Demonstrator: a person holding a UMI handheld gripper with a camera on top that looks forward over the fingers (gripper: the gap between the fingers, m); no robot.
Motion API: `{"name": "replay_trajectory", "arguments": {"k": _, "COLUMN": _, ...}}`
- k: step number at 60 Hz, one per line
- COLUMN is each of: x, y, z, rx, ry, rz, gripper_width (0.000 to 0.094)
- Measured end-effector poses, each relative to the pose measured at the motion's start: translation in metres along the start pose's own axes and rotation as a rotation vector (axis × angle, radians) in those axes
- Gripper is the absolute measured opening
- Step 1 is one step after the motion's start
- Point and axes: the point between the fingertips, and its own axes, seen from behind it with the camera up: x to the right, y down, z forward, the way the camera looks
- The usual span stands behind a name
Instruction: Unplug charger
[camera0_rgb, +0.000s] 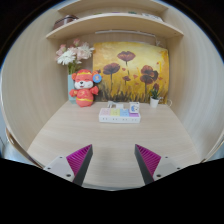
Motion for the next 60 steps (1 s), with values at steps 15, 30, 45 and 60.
{"name": "replay_trajectory", "arguments": {"k": 15, "x": 0.075, "y": -0.069, "z": 0.104, "rx": 0.012, "ry": 0.09, "rz": 0.018, "gripper_width": 0.0827}}
{"name": "replay_trajectory", "arguments": {"k": 30, "x": 0.107, "y": -0.114, "z": 0.201, "rx": 0.032, "ry": 0.074, "rz": 0.023, "gripper_width": 0.0624}}
{"name": "replay_trajectory", "arguments": {"k": 45, "x": 0.098, "y": -0.099, "z": 0.217, "rx": 0.002, "ry": 0.04, "rz": 0.053, "gripper_width": 0.0276}}
{"name": "replay_trajectory", "arguments": {"k": 60, "x": 0.101, "y": -0.104, "z": 0.216, "rx": -0.089, "ry": 0.058, "rz": 0.083, "gripper_width": 0.0161}}
